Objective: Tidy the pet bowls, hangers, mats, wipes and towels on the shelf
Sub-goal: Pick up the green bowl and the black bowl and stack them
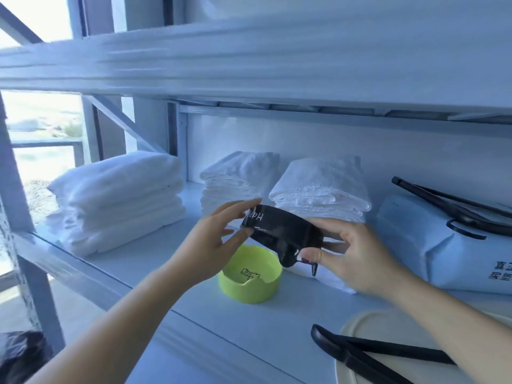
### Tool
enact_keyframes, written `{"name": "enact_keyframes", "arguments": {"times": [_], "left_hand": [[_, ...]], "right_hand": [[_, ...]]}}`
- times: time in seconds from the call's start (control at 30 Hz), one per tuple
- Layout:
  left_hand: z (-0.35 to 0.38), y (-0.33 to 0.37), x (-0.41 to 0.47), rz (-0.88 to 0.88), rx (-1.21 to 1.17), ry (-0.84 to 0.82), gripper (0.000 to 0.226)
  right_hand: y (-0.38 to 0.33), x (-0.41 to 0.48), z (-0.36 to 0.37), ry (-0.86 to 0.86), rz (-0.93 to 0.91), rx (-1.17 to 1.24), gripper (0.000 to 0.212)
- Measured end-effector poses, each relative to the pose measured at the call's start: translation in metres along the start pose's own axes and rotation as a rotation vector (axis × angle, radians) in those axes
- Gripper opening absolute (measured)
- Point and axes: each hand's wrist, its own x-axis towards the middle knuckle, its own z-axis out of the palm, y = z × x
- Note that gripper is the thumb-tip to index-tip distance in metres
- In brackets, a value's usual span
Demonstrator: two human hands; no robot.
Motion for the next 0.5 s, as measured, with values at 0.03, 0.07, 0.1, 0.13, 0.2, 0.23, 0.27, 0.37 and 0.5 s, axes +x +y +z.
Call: {"name": "enact_keyframes", "arguments": {"times": [0.03, 0.07, 0.1, 0.13, 0.2, 0.23, 0.27, 0.37, 0.5], "left_hand": [[-0.008, -0.004, 0.000, -0.005, -0.010, 0.010, 0.050], [-0.015, -0.007, 0.000, -0.010, -0.020, 0.014, 0.049], [-0.021, -0.010, 0.000, -0.015, -0.030, 0.013, 0.047], [-0.025, -0.012, 0.001, -0.020, -0.040, 0.009, 0.046], [-0.030, -0.017, 0.004, -0.015, -0.048, -0.006, 0.043], [-0.029, -0.019, 0.006, -0.013, -0.048, -0.017, 0.041], [-0.028, -0.020, 0.009, -0.012, -0.051, -0.029, 0.040], [-0.014, -0.019, 0.022, 0.007, -0.045, -0.075, 0.037], [0.016, -0.014, 0.042, 0.068, -0.048, -0.145, 0.034]], "right_hand": [[-0.002, 0.006, 0.006, -0.016, -0.007, 0.024, 0.032], [-0.003, 0.012, 0.012, -0.022, -0.013, 0.052, 0.030], [-0.004, 0.017, 0.017, -0.024, -0.018, 0.077, 0.029], [-0.004, 0.021, 0.021, -0.020, -0.025, 0.095, 0.028], [-0.002, 0.023, 0.025, -0.022, -0.030, 0.113, 0.031], [-0.002, 0.023, 0.026, -0.028, -0.033, 0.121, 0.034], [0.000, 0.022, 0.025, -0.026, -0.032, 0.121, 0.036], [0.003, 0.012, 0.015, 0.016, 0.014, 0.130, 0.030], [0.009, -0.007, -0.004, 0.065, 0.087, 0.097, 0.039]]}}
